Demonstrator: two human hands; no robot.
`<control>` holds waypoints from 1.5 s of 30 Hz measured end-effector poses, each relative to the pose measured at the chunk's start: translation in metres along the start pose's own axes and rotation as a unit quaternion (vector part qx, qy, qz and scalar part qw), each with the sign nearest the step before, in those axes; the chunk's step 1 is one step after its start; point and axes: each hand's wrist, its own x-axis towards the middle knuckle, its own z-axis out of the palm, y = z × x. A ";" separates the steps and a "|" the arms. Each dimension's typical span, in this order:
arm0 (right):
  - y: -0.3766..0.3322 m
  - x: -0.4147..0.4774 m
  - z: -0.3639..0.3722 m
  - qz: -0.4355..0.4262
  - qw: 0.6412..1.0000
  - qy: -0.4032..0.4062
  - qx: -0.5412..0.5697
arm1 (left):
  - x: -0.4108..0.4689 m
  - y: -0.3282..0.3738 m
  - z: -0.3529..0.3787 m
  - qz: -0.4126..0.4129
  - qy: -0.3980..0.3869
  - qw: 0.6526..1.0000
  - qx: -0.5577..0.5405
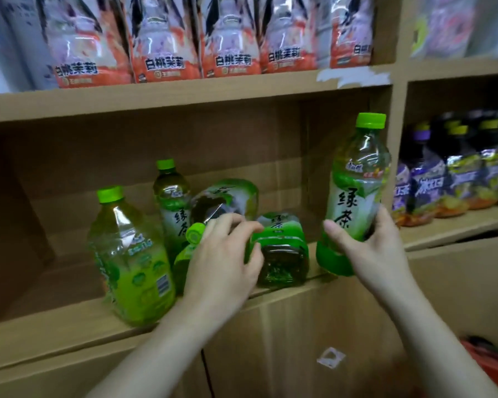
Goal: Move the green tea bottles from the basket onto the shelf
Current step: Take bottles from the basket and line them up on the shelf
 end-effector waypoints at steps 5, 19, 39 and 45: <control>0.036 0.035 0.011 0.038 0.997 0.027 -0.067 | 0.005 0.019 0.030 0.014 -0.157 0.979 0.128; 0.038 -0.002 0.011 0.041 0.962 0.082 -0.257 | 0.013 0.053 0.061 -0.121 -0.100 0.980 0.125; -0.055 -0.109 0.035 0.095 0.973 -0.076 0.194 | -0.094 0.048 -0.047 -0.148 -0.050 0.981 -0.118; -0.114 -0.126 0.087 -0.006 0.939 -0.179 0.294 | -0.094 0.013 -0.112 -0.174 0.057 0.981 -0.059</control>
